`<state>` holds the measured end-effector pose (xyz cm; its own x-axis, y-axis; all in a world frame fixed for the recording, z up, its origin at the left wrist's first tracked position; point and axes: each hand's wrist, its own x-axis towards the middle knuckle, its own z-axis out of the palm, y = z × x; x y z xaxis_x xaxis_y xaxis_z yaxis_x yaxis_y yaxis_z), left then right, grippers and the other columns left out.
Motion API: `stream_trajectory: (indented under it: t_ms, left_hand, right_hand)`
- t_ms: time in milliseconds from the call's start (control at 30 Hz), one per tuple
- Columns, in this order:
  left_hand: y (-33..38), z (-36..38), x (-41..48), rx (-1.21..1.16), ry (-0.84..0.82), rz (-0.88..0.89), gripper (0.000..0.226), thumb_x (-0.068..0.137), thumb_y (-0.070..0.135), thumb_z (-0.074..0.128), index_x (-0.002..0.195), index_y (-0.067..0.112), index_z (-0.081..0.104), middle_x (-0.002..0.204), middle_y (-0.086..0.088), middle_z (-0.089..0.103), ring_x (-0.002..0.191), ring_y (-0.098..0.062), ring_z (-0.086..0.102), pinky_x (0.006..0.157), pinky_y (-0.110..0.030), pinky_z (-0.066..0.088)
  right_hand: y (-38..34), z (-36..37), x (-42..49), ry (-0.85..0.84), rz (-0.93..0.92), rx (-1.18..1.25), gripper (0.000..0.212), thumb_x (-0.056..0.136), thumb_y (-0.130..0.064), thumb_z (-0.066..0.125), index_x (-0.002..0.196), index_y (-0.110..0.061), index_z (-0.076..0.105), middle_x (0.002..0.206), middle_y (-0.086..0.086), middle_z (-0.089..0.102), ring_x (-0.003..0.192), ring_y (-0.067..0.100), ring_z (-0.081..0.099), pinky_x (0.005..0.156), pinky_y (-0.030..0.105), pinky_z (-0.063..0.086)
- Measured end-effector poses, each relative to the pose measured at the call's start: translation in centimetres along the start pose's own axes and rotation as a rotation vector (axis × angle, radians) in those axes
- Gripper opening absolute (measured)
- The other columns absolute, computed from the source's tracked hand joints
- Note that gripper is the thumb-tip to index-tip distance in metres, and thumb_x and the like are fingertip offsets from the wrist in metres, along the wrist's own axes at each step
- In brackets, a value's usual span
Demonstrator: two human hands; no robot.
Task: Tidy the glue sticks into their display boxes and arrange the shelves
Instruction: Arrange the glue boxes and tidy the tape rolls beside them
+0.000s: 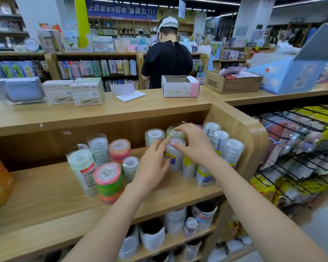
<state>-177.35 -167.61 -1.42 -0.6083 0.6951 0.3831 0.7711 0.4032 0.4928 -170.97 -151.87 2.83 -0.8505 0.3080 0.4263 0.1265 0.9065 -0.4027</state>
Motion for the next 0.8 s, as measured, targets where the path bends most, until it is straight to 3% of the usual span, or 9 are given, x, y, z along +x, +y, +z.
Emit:
stream_trajectory:
  t_ms: [133, 267, 367, 467, 600, 800]
  left_hand:
    - [-0.2, 1.1, 1.1, 0.01, 0.044, 0.034, 0.053, 0.093, 0.02, 0.063, 0.143, 0.029, 0.048, 0.15, -0.006, 0.038, 0.138, -0.022, 0.038, 0.105, -0.033, 0.038]
    - [-0.4, 1.8, 2.3, -0.042, 0.092, 0.055, 0.038, 0.087, 0.017, 0.07, 0.124, 0.02, 0.063, 0.137, -0.006, 0.049, 0.118, -0.024, 0.054, 0.091, -0.03, 0.041]
    - [-0.3, 2.2, 3.3, -0.074, 0.103, 0.088, 0.032, 0.083, 0.017, 0.075, 0.113, 0.017, 0.066, 0.126, -0.005, 0.053, 0.108, -0.023, 0.057, 0.085, -0.029, 0.041]
    - [-0.2, 2.7, 3.8, -0.129, 0.098, 0.098, 0.027, 0.083, 0.016, 0.075, 0.109, 0.017, 0.066, 0.124, -0.005, 0.053, 0.095, -0.023, 0.06, 0.086, -0.033, 0.048]
    - [-0.2, 3.1, 4.2, -0.155, 0.096, 0.106, 0.027, 0.084, 0.02, 0.075, 0.11, 0.021, 0.066, 0.126, -0.002, 0.053, 0.077, -0.014, 0.058, 0.083, -0.036, 0.051]
    - [0.1, 3.3, 4.8, -0.216, 0.053, 0.105, 0.03, 0.087, 0.018, 0.072, 0.116, 0.023, 0.067, 0.126, -0.004, 0.049, 0.077, -0.012, 0.057, 0.085, -0.035, 0.052]
  right_hand:
    - [0.8, -2.8, 0.4, 0.195, -0.026, -0.099, 0.034, 0.085, -0.025, 0.07, 0.117, -0.015, 0.065, 0.116, 0.003, 0.065, 0.109, 0.024, 0.058, 0.095, 0.037, 0.043]
    - [1.6, -4.4, 0.0, 0.139, 0.052, -0.288, 0.039, 0.089, -0.029, 0.065, 0.125, -0.015, 0.062, 0.131, 0.006, 0.06, 0.126, 0.026, 0.051, 0.105, 0.038, 0.032]
    - [1.5, -5.0, -0.1, 0.03, 0.159, -0.362, 0.045, 0.096, -0.038, 0.055, 0.137, -0.018, 0.053, 0.142, 0.003, 0.052, 0.132, 0.023, 0.045, 0.109, 0.038, 0.029]
    - [1.4, -4.8, 0.0, 0.008, 0.212, -0.292, 0.044, 0.098, -0.036, 0.052, 0.138, -0.017, 0.051, 0.14, 0.003, 0.054, 0.128, 0.026, 0.048, 0.103, 0.04, 0.038]
    - [1.4, -3.9, 0.2, 0.032, 0.219, -0.296, 0.039, 0.098, -0.031, 0.051, 0.135, -0.018, 0.053, 0.134, 0.002, 0.057, 0.123, 0.025, 0.048, 0.101, 0.039, 0.038]
    - [1.2, -4.1, 0.5, 0.135, 0.182, -0.169, 0.03, 0.097, -0.027, 0.055, 0.125, -0.018, 0.061, 0.12, 0.003, 0.062, 0.114, 0.023, 0.055, 0.099, 0.04, 0.04]
